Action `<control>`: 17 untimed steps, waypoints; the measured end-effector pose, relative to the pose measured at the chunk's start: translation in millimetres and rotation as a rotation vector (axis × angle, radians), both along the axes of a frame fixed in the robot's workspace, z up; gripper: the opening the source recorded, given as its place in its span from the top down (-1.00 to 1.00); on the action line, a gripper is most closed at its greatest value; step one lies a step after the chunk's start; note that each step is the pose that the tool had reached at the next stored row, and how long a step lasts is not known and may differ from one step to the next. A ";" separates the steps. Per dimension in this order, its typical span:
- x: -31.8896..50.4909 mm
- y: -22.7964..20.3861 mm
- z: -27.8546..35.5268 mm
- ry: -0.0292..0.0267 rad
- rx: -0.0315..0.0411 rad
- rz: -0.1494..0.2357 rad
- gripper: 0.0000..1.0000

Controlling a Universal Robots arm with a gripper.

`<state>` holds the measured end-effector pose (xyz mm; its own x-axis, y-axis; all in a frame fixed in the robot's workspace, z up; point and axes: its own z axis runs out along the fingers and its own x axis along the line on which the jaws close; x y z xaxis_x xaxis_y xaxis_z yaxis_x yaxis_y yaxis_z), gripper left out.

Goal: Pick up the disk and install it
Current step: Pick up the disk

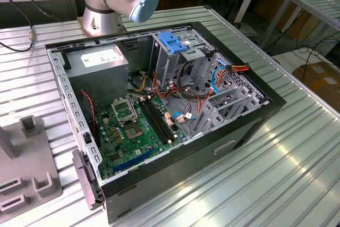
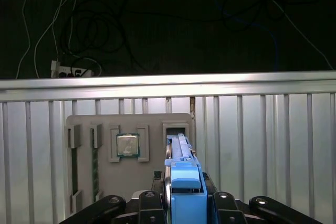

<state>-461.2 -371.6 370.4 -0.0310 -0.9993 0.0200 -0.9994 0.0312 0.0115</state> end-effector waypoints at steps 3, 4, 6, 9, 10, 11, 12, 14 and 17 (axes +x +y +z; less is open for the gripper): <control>0.0 0.0 1.0 0.0000 0.0000 0.000 0.26; 0.0 0.0 1.4 0.0000 0.0000 0.000 0.26; 0.0 0.0 2.4 -0.0001 0.0000 0.000 0.26; 0.0 0.0 3.6 0.0000 0.0000 0.000 0.26; 0.0 0.0 4.1 0.0000 -0.0001 0.000 0.26; 0.0 0.0 4.5 0.0000 0.0000 0.000 0.26; 0.0 0.0 4.9 0.0000 0.0000 0.000 0.26; 0.0 0.0 5.6 -0.0001 0.0000 0.000 0.26; 0.0 0.0 6.8 0.0000 0.0000 0.000 0.26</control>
